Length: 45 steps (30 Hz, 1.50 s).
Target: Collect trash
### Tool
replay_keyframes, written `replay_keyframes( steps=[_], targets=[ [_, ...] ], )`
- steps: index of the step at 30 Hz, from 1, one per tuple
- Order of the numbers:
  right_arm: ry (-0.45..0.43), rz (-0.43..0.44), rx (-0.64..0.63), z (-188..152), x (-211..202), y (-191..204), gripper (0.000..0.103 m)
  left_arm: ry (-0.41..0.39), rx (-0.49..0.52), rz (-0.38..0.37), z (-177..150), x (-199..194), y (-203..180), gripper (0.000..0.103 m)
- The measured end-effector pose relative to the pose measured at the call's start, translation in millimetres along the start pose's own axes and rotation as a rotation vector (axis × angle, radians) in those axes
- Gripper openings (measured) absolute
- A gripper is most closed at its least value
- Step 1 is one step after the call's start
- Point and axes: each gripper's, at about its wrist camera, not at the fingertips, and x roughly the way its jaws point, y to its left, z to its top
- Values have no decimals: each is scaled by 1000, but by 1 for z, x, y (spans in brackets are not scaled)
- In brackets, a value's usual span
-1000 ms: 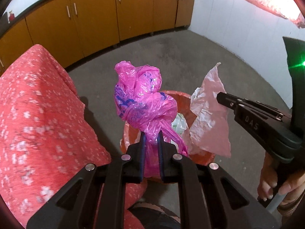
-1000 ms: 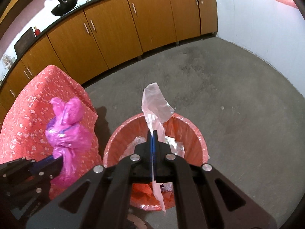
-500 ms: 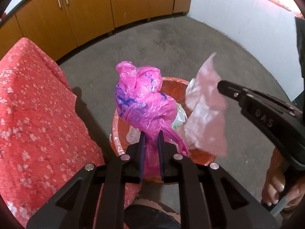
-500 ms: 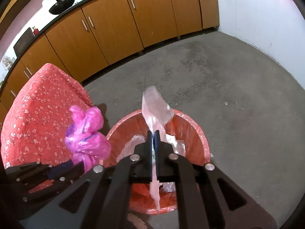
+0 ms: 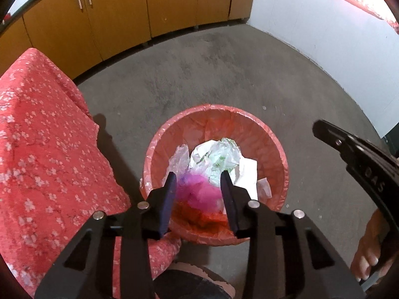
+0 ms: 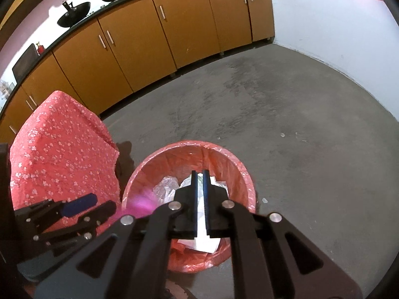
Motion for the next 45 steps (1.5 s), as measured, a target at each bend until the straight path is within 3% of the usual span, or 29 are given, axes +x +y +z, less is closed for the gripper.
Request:
replay_keyframes(
  steps=[2,4,9,12,14,17,19,21,23,27,31,37,45],
  targets=[
    [-24,-1,0,-2,-11,1,8,-22,-29,0,0,-10,5,37],
    [-52,-8,0,-3,-25,2,18,-54,-53,-1,0,-23,10,37],
    [-121,-10,5,-4,-63,9,25,-158,-99,11,-2,-70,26,37],
    [-189,-15,-10,-5,-97,22,41,-224,-130,15,-8,-104,39,41],
    [-243,-11,-36,-8,-124,36,52,-281,-148,30,-16,-133,50,52],
    [-323,1,-85,-14,-163,57,72,-365,-166,62,-33,-176,65,59],
    [-369,19,-111,-19,-187,71,92,-411,-186,83,-45,-201,75,68],
    [-407,36,-124,-25,-207,84,99,-464,-211,111,-61,-229,86,75],
    [-441,37,-147,-33,-228,99,99,-515,-228,144,-79,-255,94,87],
    [-473,3,-189,-44,-256,124,99,-614,-239,247,-114,-303,107,100],
    [-503,-7,-214,-55,-283,147,99,-669,-269,338,-144,-332,118,101],
    [-548,-34,-282,-76,-309,172,99,-679,-346,405,-179,-356,135,101],
    [-560,-71,-290,-102,-322,184,99,-681,-344,441,-210,-370,138,101]
  ],
)
